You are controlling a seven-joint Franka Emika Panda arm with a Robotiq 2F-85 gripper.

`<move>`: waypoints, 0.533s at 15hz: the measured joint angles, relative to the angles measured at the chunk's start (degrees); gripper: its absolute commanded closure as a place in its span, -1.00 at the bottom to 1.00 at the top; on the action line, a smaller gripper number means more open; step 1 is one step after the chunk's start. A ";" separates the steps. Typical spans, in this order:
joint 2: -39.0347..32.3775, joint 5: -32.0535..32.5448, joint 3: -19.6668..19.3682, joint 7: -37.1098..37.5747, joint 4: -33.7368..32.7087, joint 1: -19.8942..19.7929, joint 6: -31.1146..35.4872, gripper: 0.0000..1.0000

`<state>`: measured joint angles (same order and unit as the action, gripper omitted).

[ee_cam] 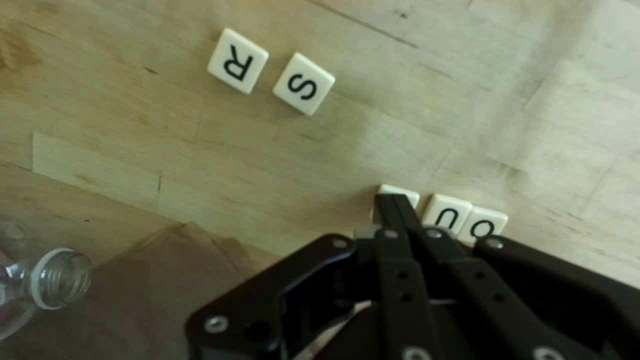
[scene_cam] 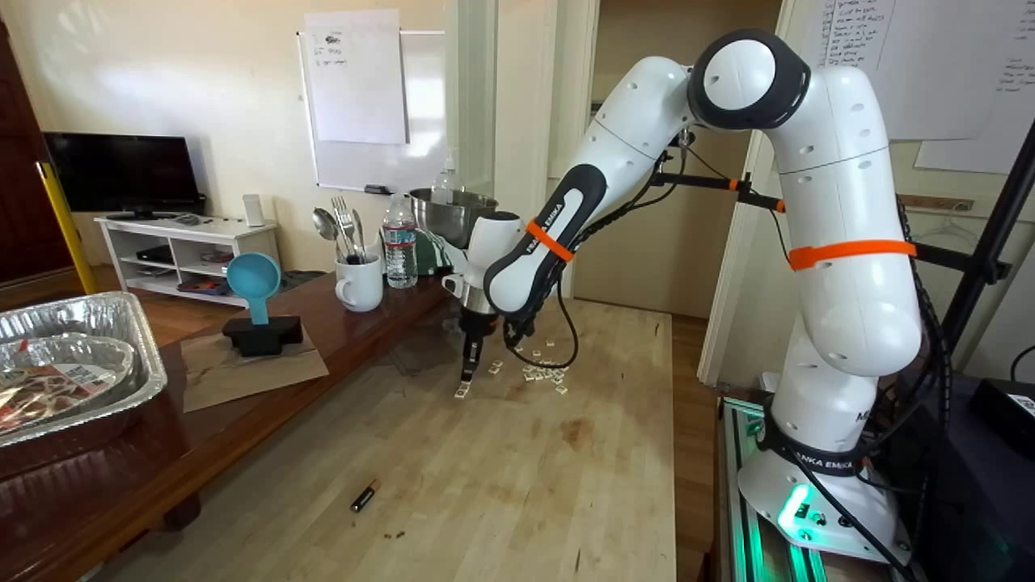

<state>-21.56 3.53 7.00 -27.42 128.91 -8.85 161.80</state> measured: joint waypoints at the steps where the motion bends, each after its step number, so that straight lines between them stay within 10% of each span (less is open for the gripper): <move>1: 0.08 0.00 0.02 0.00 0.12 0.07 0.00 1.00; 8: 0.29 0.00 0.21 0.00 0.42 0.17 -0.04 1.00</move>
<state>-21.27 3.53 7.21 -27.42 129.33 -8.69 161.75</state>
